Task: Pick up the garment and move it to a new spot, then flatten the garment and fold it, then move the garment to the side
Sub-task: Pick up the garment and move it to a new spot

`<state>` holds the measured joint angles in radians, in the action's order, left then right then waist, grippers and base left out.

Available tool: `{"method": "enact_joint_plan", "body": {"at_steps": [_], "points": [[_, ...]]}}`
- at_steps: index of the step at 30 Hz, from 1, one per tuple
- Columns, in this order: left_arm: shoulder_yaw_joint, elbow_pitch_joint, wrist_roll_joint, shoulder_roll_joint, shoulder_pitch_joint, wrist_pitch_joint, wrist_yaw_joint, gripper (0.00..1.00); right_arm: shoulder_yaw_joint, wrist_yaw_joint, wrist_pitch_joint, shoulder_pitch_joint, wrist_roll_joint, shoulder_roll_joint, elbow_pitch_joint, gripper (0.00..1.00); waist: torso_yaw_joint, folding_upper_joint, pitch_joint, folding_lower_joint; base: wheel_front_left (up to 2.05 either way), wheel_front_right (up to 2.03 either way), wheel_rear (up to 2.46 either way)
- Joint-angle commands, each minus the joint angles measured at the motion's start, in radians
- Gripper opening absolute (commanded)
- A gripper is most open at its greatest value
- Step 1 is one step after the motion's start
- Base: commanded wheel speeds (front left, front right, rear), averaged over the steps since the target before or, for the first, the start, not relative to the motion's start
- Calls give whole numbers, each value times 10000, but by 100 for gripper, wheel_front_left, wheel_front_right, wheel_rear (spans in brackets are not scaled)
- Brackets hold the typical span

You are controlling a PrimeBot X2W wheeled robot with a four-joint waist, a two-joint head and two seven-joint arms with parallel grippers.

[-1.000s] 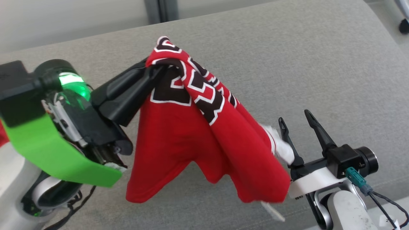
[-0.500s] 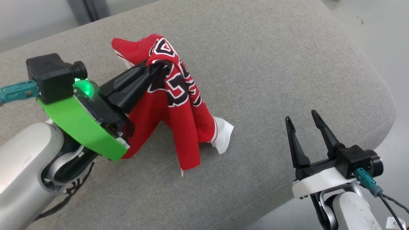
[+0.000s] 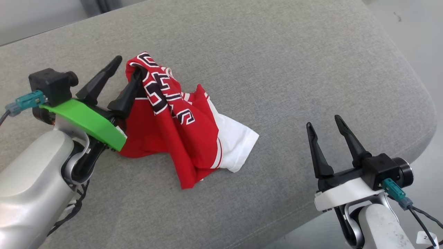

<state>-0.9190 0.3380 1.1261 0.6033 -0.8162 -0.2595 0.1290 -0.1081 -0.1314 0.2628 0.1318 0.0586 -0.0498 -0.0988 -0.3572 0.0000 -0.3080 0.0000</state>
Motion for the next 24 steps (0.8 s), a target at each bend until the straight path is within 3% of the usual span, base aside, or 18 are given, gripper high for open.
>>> {"method": "enact_joint_plan", "body": {"at_steps": [1,10,24], "points": [[337,29,-250,-104,160,-67,31,100,37,14,32,-18,-50,-8,-7,100,139,0,64,0,0,0,0],[3943,-1302,-2719,-1426,3178,-57,32,100,380,14,31,-453,-451,-13,-76,100,856,0,775,0,0,0,0],[7732,-2805,-6565,-3723,7638,-47,30,100,990,14,31,-1047,-1132,-17,-7,100,2300,0,1737,0,0,0,0]]}}
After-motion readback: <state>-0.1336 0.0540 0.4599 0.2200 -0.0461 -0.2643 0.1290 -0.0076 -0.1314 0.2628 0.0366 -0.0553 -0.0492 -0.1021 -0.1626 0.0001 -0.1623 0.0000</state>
